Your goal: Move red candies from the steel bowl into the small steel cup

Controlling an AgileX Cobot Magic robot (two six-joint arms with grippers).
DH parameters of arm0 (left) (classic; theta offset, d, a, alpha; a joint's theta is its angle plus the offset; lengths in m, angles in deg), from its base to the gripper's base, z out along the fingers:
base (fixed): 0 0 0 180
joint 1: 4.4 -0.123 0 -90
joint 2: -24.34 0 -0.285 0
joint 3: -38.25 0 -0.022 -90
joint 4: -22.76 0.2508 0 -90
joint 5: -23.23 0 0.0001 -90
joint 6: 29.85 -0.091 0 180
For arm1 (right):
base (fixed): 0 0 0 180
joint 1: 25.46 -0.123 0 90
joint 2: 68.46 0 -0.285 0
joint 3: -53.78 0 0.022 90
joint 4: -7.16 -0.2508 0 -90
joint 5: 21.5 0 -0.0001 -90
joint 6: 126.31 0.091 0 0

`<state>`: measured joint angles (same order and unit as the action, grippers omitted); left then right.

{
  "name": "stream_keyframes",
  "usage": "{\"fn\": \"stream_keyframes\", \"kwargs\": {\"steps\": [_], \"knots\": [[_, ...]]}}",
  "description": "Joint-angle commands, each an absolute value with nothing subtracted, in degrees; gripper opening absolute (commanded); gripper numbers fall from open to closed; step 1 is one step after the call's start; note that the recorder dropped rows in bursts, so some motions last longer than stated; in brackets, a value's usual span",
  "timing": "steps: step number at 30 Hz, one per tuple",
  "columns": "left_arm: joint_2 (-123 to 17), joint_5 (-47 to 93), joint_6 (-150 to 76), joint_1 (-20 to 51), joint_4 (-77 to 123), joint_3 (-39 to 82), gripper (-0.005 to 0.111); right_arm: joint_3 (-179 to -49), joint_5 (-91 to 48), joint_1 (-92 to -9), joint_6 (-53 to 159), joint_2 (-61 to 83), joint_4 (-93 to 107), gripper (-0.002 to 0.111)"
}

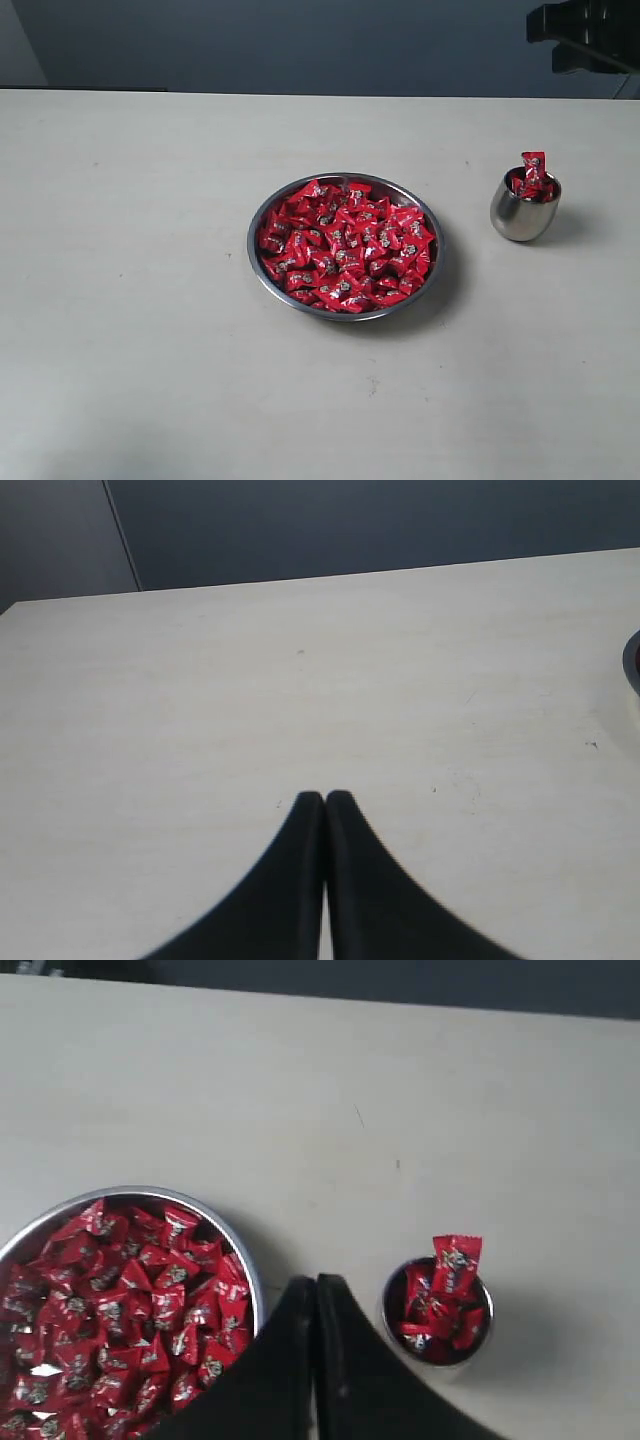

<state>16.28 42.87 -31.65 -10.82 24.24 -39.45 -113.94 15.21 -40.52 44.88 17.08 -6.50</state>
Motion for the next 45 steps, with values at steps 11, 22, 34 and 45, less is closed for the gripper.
{"fn": "stream_keyframes", "kwargs": {"steps": [11,22,34,45], "knots": [[16.6,42.4,-31.5,-10.6,24.3,-39.0,0.000,-103.2,14.5,-41.6,44.8,-1.4,-8.1,-0.001],[16.6,42.4,-31.5,-10.6,24.3,-39.0,0.000,-103.2,19.5,-41.6,45.3,-8.5,-4.8,-0.001],[16.6,42.4,-31.5,-10.6,24.3,-39.0,0.000,-103.2,21.6,-41.6,45.3,-9.5,-2.1,-0.001],[16.6,42.4,-31.5,-10.6,24.3,-39.0,0.000,-100.6,16.8,-29.9,46.4,-24.6,5.2,-0.001]]}}
